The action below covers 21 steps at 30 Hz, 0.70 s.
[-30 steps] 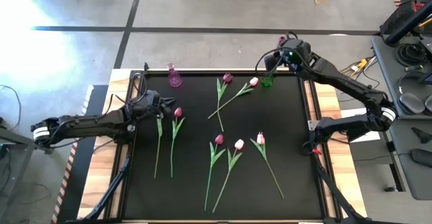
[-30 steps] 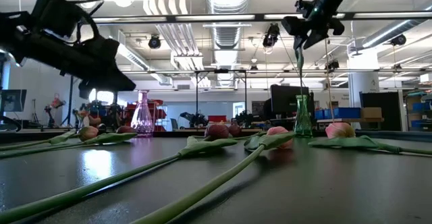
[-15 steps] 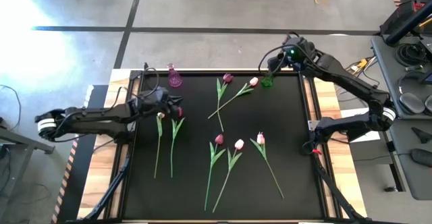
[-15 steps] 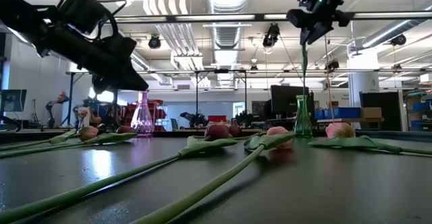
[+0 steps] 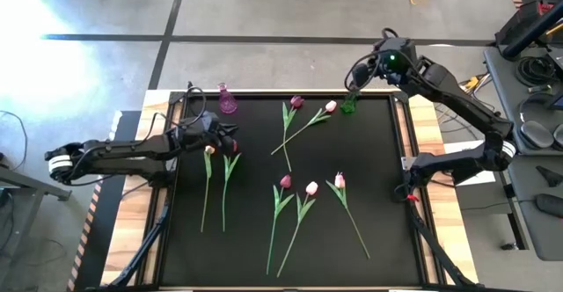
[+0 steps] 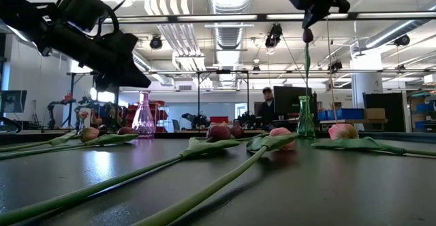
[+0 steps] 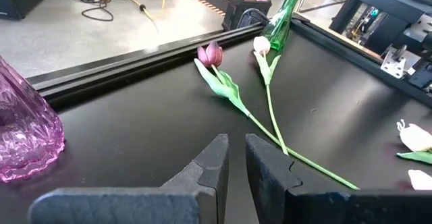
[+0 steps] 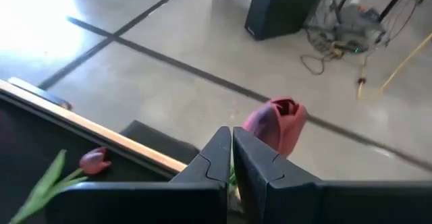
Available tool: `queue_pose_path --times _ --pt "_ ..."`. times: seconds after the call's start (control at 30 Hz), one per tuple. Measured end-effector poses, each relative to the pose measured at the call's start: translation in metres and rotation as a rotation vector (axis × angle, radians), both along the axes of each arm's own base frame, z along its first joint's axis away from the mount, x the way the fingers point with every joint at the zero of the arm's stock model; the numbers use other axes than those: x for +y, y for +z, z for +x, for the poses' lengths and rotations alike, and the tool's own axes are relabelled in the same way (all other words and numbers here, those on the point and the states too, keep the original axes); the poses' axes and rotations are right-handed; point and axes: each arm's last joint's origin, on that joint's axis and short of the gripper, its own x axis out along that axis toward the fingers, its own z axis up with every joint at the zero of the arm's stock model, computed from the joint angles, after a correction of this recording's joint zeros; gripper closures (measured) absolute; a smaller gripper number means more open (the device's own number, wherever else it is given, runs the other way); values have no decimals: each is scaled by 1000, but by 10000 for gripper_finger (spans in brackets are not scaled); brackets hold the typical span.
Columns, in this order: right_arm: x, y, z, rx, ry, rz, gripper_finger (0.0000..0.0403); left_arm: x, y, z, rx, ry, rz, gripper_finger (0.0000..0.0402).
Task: Sort flowers into vase by color
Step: Put the bottom right red flower into the purple vase
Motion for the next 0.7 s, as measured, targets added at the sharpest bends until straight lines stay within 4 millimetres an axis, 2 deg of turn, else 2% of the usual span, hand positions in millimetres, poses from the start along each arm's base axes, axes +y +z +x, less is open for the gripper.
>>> queue_pose_path --times 0.17,0.27,0.37,0.5,0.63,0.7 --pt "27 2 -6 -4 52 72 354 0 0 0 -17 -7 -25 365" --pt "46 -12 -12 -21 49 88 318 -1 0 0 -17 -11 -27 365" --pt "59 -36 -16 -31 4 33 281 -1 0 0 -17 -11 -27 365" --pt "60 -69 -12 -76 8 -105 231 -1 0 0 -17 -11 -27 365" --pt "50 -96 -6 -99 -9 -203 188 -1 0 0 -16 -11 -27 365" --pt "43 -105 -6 -95 -76 -232 170 -1 0 0 -18 -10 -30 365"
